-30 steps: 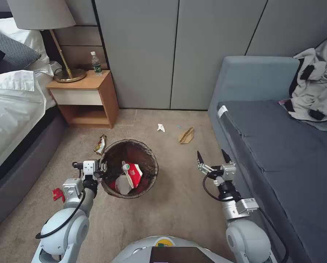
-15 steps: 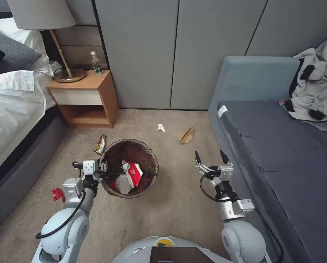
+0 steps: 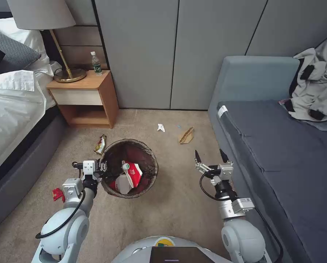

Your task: Pick up the trash bin, then pick up the garbage from the floor and place it into the trash bin.

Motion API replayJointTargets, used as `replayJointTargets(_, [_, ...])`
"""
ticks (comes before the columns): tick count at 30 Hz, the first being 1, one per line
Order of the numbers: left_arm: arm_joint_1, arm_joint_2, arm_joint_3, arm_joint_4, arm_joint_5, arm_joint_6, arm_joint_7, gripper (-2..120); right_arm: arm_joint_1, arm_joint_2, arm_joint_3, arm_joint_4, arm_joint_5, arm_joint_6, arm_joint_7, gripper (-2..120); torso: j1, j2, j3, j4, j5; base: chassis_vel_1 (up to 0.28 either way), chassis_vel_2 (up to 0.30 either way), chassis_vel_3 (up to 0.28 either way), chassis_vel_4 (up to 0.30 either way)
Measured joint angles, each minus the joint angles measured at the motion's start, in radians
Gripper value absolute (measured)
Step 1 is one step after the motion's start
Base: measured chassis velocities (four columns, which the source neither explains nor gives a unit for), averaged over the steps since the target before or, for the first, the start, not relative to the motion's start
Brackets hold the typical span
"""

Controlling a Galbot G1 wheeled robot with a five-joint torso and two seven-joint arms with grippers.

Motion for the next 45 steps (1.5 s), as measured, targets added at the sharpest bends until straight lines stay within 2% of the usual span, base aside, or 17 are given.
replayJointTargets(15, [-0.002, 0.000, 0.000, 0.002, 0.001, -0.002, 0.001, 5, 0.005, -0.004, -0.001, -0.002, 0.004, -0.006, -0.001, 100, 0.000, 0.000, 0.000, -0.0001, 0.0000, 0.000, 0.000, 0.000, 0.000])
replayJointTargets(45, [0.001, -0.002, -0.002, 0.002, 0.001, -0.007, 0.002, 5, 0.009, -0.006, -0.005, -0.009, 0.009, -0.010, -0.004, 100, 0.000, 0.000, 0.000, 0.0000, 0.0000, -0.065, 0.063, 0.060, -0.062])
